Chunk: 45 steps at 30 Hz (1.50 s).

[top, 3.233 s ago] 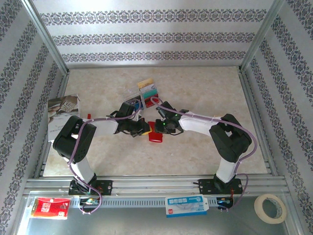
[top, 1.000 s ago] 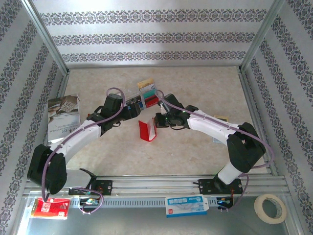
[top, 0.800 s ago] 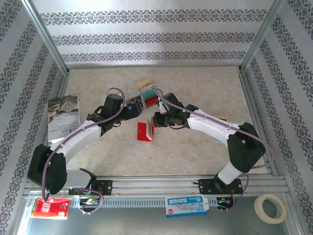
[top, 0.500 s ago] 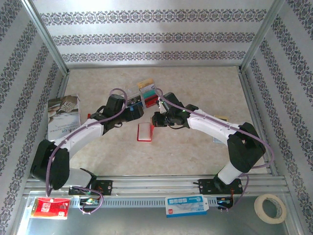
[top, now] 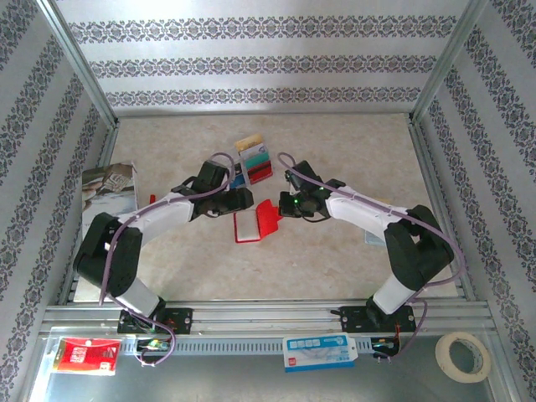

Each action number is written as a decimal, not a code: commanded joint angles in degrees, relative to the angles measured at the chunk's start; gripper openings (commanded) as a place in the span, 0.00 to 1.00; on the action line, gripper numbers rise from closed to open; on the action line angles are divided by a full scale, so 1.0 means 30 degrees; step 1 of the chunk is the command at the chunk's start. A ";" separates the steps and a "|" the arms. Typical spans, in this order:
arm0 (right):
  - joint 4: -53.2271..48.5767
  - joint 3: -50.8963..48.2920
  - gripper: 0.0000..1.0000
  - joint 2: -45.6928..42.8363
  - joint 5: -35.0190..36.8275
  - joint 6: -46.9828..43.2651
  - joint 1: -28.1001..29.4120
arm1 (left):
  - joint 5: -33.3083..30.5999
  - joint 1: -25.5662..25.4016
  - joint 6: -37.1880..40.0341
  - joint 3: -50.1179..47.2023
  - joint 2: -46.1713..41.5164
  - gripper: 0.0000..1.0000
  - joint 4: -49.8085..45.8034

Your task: Take the credit cards out of the card holder

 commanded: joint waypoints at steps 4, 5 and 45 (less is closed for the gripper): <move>-0.0160 -0.0879 0.03 0.0419 0.1091 0.0643 -0.0265 | 0.1714 -0.1266 -0.0080 0.1614 0.2066 0.35 0.0624; -0.0061 -0.0998 0.04 0.0444 0.1106 0.0774 -0.0359 | 0.1931 -0.1421 -0.0092 0.1816 0.2447 0.31 0.0673; 0.4383 -0.3277 0.06 0.0033 -0.1395 0.4027 -0.0441 | 0.0213 -0.2935 0.1746 0.4645 0.8326 0.00 -0.3142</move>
